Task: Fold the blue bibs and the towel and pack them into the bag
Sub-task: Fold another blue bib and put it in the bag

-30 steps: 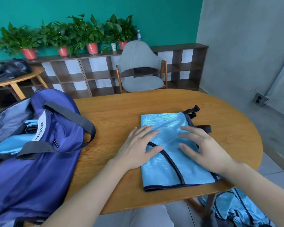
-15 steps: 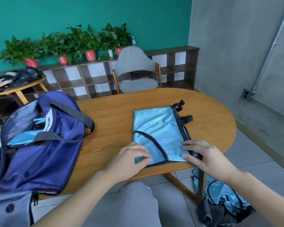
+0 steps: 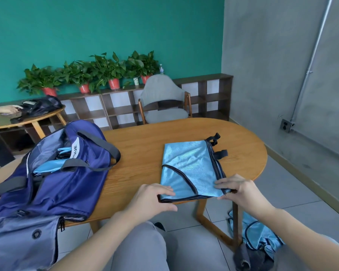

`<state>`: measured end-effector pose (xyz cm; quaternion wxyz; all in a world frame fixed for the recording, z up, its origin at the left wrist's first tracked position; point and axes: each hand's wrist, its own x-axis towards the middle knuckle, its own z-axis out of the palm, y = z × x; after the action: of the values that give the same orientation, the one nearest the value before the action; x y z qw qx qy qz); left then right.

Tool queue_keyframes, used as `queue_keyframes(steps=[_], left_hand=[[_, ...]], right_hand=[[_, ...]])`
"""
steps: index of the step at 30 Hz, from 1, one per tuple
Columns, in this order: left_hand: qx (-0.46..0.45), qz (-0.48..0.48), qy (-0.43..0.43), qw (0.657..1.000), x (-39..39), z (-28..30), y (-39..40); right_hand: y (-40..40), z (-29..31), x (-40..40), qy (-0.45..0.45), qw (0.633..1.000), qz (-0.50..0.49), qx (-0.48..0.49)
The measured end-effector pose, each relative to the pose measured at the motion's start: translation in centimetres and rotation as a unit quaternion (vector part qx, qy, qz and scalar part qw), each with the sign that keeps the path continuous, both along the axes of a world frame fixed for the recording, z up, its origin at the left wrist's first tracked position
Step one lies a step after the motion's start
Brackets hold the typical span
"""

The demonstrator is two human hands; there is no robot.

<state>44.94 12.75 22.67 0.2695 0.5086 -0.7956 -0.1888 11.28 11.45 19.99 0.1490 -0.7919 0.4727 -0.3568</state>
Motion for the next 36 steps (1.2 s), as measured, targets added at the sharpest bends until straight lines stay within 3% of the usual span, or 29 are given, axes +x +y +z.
queue_keyframes(steps=[9,15,21,27,36], left_hand=[[-0.008,0.069,-0.009,0.998,-0.3,0.6,1.5],[0.035,0.055,0.122,0.99,-0.3,1.2,1.1],[0.007,0.048,0.231,0.972,-0.3,3.9,-0.8],[-0.004,0.04,0.279,0.959,-0.6,6.4,-3.9],[0.019,0.091,0.225,0.97,-1.0,4.2,-11.5]], right_hand=[[0.8,2.2,0.7,-0.003,0.993,-0.035,0.117],[1.0,3.7,0.9,-0.036,0.992,-0.031,0.12],[0.3,6.6,0.8,-0.125,0.986,-0.016,0.105],[-2.1,9.6,1.8,-0.188,0.977,-0.023,0.097],[-10.6,7.6,3.2,-0.02,0.983,-0.095,0.155]])
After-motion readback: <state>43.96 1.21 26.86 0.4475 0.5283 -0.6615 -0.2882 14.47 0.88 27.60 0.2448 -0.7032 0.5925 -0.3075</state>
